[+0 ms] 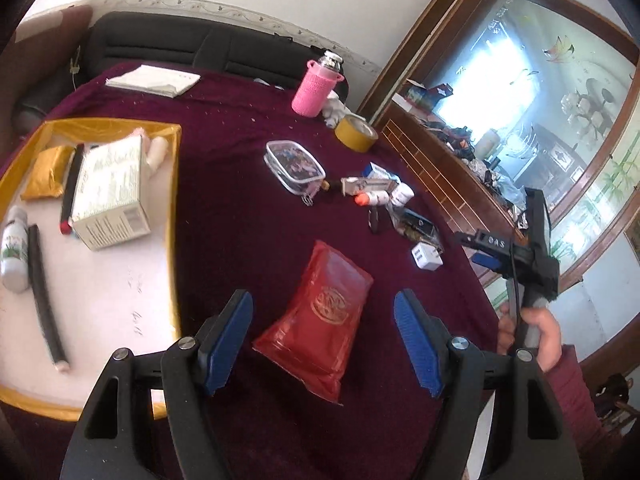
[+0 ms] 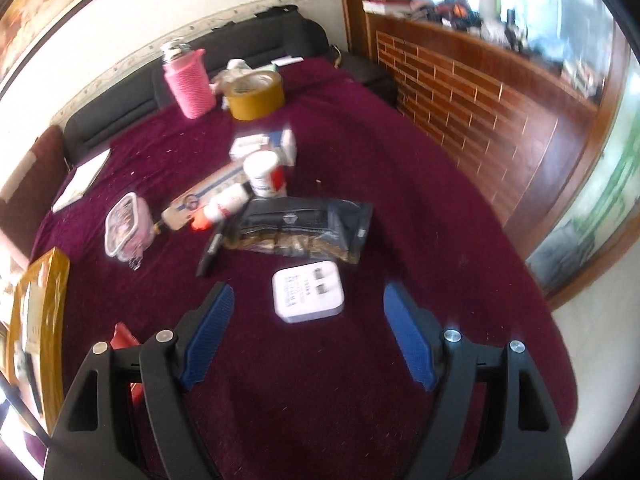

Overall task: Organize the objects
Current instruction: 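Move the left gripper to the white toothpaste tube while the right gripper approaches the white charger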

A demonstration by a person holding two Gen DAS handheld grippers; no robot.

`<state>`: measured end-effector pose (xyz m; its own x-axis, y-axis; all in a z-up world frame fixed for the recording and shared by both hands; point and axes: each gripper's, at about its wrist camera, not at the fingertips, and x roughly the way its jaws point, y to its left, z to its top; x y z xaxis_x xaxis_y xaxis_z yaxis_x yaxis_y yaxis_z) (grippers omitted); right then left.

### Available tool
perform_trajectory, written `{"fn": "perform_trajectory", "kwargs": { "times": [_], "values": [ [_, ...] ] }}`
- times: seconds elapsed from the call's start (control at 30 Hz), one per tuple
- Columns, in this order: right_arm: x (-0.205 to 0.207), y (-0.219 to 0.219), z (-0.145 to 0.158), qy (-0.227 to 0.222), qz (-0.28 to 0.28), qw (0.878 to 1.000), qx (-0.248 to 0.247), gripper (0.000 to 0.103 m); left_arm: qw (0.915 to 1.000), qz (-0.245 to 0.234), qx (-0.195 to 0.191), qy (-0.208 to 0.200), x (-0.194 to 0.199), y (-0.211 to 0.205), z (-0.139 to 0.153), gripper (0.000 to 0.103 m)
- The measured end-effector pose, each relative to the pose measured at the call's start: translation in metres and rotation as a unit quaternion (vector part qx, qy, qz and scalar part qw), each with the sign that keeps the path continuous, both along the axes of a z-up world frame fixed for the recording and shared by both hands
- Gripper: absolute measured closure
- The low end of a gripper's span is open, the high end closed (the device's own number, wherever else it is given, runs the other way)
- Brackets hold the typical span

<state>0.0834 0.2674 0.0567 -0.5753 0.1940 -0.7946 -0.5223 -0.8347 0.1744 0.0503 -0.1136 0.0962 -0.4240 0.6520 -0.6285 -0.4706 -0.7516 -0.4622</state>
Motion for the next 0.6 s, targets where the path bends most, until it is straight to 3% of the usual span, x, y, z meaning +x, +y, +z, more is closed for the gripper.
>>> {"fn": "perform_trajectory", "kwargs": {
  "times": [0.1,0.27,0.37,0.43,0.5,0.6],
  "values": [
    [-0.005,0.030,-0.019,0.002,0.002,0.999,-0.048,0.026,0.9993,-0.033,-0.002,-0.019,0.016,0.033,-0.007,0.035],
    [-0.025,0.047,-0.051,0.007,0.032,0.993,-0.117,0.026,0.9987,-0.036,-0.032,-0.017,0.030,0.072,-0.003,0.035],
    [-0.034,0.024,-0.059,0.005,0.109,0.983,-0.147,0.024,0.9984,-0.032,-0.047,-0.008,0.031,0.081,0.002,0.035],
    [-0.034,-0.004,-0.057,-0.002,0.196,0.966,-0.167,0.024,0.9980,-0.034,-0.053,0.000,0.030,0.086,0.002,0.035],
    [-0.027,-0.017,-0.044,0.010,0.243,0.955,-0.172,0.024,0.9977,-0.042,-0.053,-0.001,0.030,0.091,-0.002,0.035],
    [-0.027,-0.008,-0.015,0.044,0.229,0.961,-0.146,0.024,0.9970,-0.058,-0.050,-0.013,0.026,0.097,-0.012,0.035]
  ]
}}
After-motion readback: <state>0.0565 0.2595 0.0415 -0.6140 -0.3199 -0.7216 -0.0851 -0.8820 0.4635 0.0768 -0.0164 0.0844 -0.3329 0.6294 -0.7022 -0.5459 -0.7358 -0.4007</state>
